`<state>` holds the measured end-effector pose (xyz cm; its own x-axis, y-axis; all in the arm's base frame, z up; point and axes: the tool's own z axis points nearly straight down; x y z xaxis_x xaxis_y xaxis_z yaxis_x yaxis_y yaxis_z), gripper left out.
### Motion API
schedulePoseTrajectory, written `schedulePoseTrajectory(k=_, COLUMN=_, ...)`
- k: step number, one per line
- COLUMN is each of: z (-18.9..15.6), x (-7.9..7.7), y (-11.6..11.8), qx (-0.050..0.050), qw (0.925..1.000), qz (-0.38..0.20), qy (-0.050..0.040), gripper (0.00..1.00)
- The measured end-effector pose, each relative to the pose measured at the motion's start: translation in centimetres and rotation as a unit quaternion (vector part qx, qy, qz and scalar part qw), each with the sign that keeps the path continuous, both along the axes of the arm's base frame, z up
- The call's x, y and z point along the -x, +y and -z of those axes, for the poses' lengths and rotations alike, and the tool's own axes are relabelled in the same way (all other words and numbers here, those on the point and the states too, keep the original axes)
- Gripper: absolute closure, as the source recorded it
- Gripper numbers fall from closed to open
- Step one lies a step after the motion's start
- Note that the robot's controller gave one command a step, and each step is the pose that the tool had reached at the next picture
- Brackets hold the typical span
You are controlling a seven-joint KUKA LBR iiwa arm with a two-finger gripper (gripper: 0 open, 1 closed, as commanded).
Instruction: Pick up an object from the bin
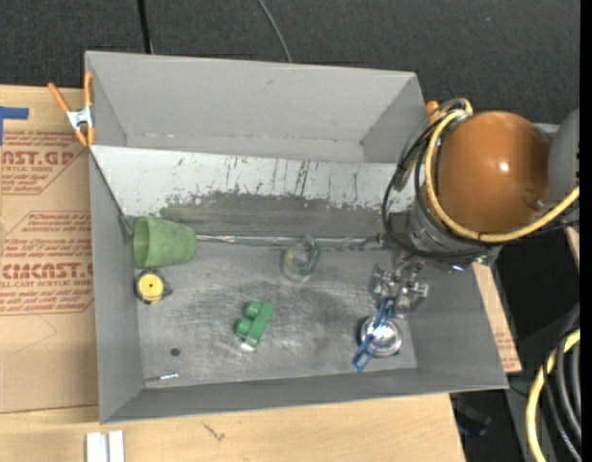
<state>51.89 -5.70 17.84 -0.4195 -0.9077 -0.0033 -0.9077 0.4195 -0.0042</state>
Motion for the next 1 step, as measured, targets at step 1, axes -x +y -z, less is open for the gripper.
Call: schedulePoseTrajectory(k=1, z=-7.84, x=-1.16, y=-0.26, qx=0.000, qw=1.0000, qz=-0.002, qy=-0.0028, gripper=1.00)
